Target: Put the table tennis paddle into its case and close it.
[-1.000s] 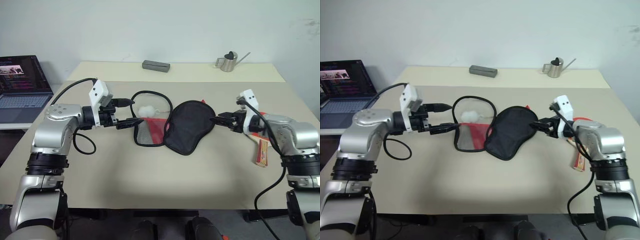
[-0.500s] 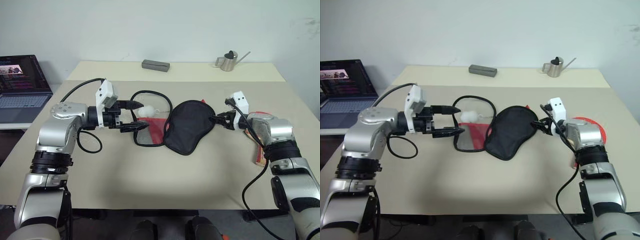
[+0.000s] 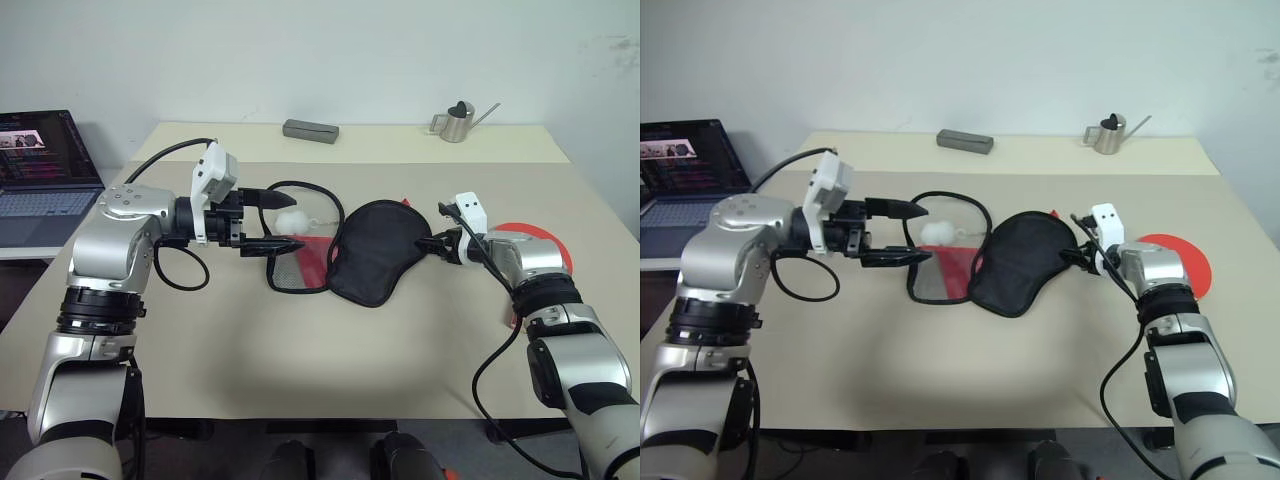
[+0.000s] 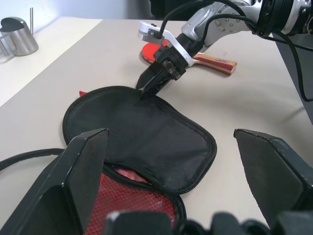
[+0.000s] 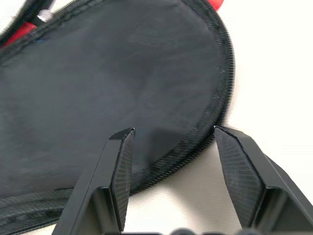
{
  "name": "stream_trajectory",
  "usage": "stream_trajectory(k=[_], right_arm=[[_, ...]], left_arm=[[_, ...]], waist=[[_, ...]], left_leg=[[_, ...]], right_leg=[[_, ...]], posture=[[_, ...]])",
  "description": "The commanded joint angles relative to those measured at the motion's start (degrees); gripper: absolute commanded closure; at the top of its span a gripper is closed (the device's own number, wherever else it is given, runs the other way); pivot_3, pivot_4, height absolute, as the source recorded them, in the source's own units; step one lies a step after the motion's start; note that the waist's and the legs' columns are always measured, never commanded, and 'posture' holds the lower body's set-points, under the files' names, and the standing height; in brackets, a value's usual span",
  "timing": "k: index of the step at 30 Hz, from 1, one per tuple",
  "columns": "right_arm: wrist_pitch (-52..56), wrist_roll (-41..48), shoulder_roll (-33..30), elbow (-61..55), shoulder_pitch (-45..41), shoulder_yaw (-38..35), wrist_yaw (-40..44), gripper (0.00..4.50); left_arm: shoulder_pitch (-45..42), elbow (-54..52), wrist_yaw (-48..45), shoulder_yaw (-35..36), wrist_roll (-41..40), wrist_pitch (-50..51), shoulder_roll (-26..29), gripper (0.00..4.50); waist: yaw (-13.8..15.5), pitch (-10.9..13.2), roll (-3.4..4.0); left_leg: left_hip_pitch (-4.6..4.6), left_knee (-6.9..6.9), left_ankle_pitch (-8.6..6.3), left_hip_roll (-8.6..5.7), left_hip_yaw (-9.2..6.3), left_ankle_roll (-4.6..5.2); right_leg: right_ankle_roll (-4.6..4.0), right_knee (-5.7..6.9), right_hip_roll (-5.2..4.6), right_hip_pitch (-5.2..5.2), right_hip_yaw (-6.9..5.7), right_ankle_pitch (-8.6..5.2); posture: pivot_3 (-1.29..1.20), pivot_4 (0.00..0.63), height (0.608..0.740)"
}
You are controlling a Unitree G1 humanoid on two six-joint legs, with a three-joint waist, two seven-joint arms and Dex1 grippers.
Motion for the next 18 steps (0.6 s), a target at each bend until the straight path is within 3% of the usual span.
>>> stream_trajectory(k=[1,14,18], right_arm=[[-0.21,-0.34,-1.0,-0.85,-1.43,-1.54,-0.12,1.69],[4.55,1.25,0.23,-4.09,0.02,-2.49,-0.23,1.69],[4.94,0.79,1.08,-3.11,-0.76,-2.74,-0.38,2.92]], left_arm=[[-1.6,-0.33,-0.12,1.48,-0.28,-0.58,1.45,0.0],[-1.32,0.37,0.43,1.3,0.02,-1.12,1.53,0.0],[-1.03,-0.07,0.56,1.17,-0.1,-0.81,1.42,0.0]], waist=[[-0.03,0.0,0.0],[-0.35,0.0,0.0],[-0.55,0.0,0.0]], left_leg=[[0.0,0.0,0.0,0.0,0.0,0.0],[-0.01,0.0,0.0,0.0,0.01,0.0],[-0.01,0.0,0.0,0.01,0.01,0.0]], right_leg=[[0.0,0.0,0.0,0.0,0.0,0.0],[0.0,0.0,0.0,-0.02,0.01,0.0],[0.0,0.01,0.0,-0.02,0.01,0.0]], posture=[[0.0,0.15,0.74],[0.0,0.15,0.74],[0.0,0.15,0.74]])
